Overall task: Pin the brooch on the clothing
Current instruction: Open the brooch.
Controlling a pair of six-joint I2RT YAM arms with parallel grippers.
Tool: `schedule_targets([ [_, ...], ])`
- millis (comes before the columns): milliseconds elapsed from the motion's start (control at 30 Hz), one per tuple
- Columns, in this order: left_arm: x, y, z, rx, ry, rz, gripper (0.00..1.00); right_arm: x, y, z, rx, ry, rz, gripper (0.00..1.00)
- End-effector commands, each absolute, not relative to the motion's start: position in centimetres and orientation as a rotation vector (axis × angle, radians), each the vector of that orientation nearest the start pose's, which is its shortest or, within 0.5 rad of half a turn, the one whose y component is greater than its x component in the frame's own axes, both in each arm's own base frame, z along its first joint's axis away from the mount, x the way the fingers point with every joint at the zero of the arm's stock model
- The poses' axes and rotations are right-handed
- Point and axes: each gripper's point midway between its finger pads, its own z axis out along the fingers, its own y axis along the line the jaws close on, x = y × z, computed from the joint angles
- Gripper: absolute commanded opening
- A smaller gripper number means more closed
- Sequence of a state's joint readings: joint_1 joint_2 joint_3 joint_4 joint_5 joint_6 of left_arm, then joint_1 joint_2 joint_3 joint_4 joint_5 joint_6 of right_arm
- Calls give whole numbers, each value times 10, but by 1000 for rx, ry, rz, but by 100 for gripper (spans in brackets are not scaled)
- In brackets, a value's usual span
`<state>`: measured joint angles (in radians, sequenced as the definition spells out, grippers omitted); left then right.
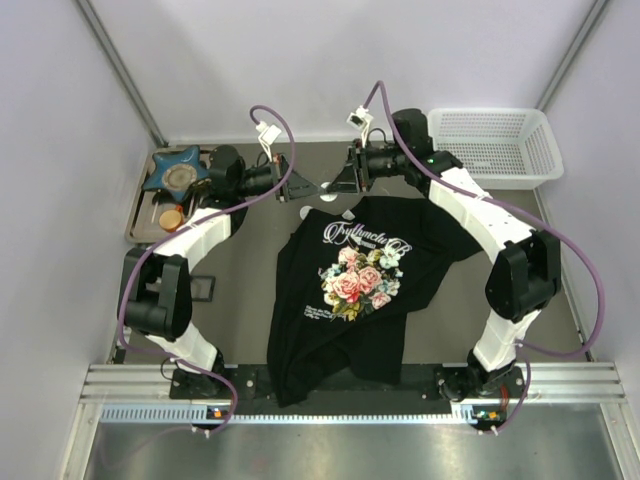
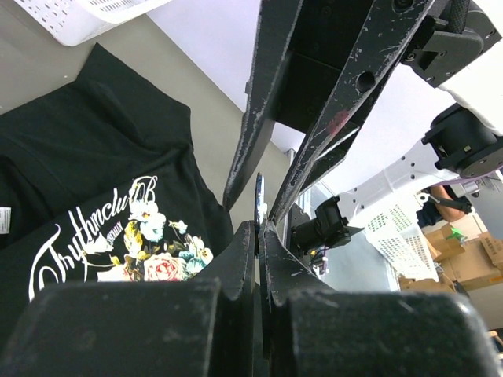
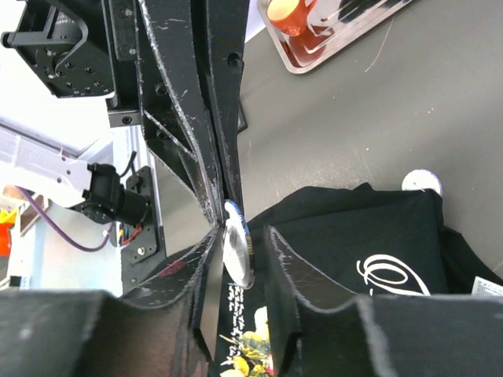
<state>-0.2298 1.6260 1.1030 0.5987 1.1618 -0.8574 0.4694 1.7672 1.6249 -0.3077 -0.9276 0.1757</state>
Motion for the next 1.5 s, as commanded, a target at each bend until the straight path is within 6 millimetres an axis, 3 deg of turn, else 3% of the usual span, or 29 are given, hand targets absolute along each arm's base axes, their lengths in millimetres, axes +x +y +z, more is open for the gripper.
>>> schedule_targets([
  [0,339,-259,306,616,1670,-1634,0,342,336,315,-964,1769,1262,24],
  [133,338,-259,307,620,1675,-1636,0,344,332,308,-1021,1755,1187,16],
  [367,337,-259,303,630,1689,-1641,0,344,325,315,-1118,1695,1099,15],
  [467,337,-259,301,631,1694,-1644,0,336,325,329,-1127,1662,1190,34],
  [500,337,-259,301,635,1693,-1645,0,334,325,335,-1109,1670,1235,44],
  [600,334,-260,299,656,1700,-1666,0,330,321,348,-1107,1648,1323,53],
  [667,333,-260,297,667,1703,-1678,0,329,317,347,-1111,1642,1334,54],
  [900,323,-264,299,742,1687,-1707,0,324,312,317,-1200,1637,1297,43],
  [1133,316,-271,289,820,1728,-1666,0,309,317,300,-1306,1631,1269,40],
  [1200,312,-274,289,850,1726,-1657,0,307,317,294,-1330,1636,1252,34],
  [1333,310,-277,289,881,1723,-1640,0,299,319,288,-1373,1637,1262,30],
  [1433,311,-278,290,897,1714,-1636,0,294,317,281,-1417,1633,1243,21],
  [1467,311,-278,290,904,1713,-1637,0,293,317,280,-1423,1631,1240,14],
])
